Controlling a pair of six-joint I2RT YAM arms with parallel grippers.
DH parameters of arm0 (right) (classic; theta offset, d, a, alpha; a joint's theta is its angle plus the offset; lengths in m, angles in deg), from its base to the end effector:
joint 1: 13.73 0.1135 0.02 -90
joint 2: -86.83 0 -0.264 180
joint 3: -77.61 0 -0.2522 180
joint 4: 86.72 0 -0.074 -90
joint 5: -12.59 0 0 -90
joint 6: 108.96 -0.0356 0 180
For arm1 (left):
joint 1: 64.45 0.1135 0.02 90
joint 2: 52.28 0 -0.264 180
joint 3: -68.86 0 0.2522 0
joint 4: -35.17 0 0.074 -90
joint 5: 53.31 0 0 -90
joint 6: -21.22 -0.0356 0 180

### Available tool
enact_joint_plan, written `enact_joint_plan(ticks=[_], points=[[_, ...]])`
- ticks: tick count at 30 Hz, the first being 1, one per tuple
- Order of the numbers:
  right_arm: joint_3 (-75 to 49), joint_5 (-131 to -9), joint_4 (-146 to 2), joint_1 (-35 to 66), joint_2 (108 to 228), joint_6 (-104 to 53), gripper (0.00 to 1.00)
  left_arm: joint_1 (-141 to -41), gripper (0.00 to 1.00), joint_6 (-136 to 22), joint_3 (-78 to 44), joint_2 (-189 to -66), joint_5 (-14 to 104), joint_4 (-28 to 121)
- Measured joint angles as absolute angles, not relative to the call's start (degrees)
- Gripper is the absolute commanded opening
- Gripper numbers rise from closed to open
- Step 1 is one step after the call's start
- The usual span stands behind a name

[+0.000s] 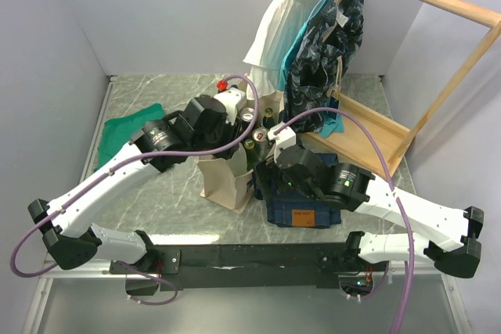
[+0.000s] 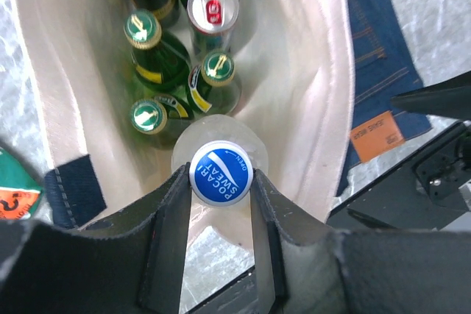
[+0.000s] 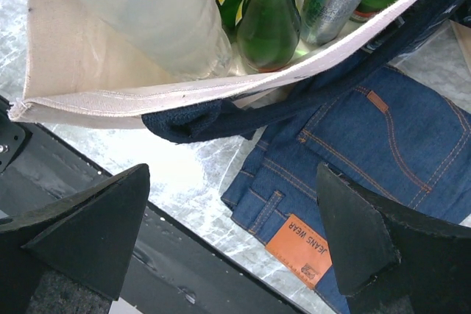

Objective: Take the beverage out of the canvas bag
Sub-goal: Take out the drink from the canvas bag.

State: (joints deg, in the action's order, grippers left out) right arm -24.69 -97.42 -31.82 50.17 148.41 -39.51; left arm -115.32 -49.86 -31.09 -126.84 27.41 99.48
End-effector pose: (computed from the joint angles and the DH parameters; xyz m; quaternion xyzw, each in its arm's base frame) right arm 0.1079 0.1926 0.3484 -0.2582 0.8530 0.1701 0.4205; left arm 0.1701 -0.2000 0.4075 0.2140 0.8742 -0.1860 0.3942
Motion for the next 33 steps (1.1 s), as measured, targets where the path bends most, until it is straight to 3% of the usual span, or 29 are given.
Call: enact_joint_plan(ticks=[14,33], points=[[-25.4,-98.1,-31.9,50.2,147.5,-39.9,1.0,-115.3,0.01,-51.1,-39.9,-127.7,27.2,103.6],[-25.0,-102.1,-33.3,50.2,144.7,-40.2,1.0,-115.5,0.01,-55.1,-49.2,-127.0,18.6,101.9]])
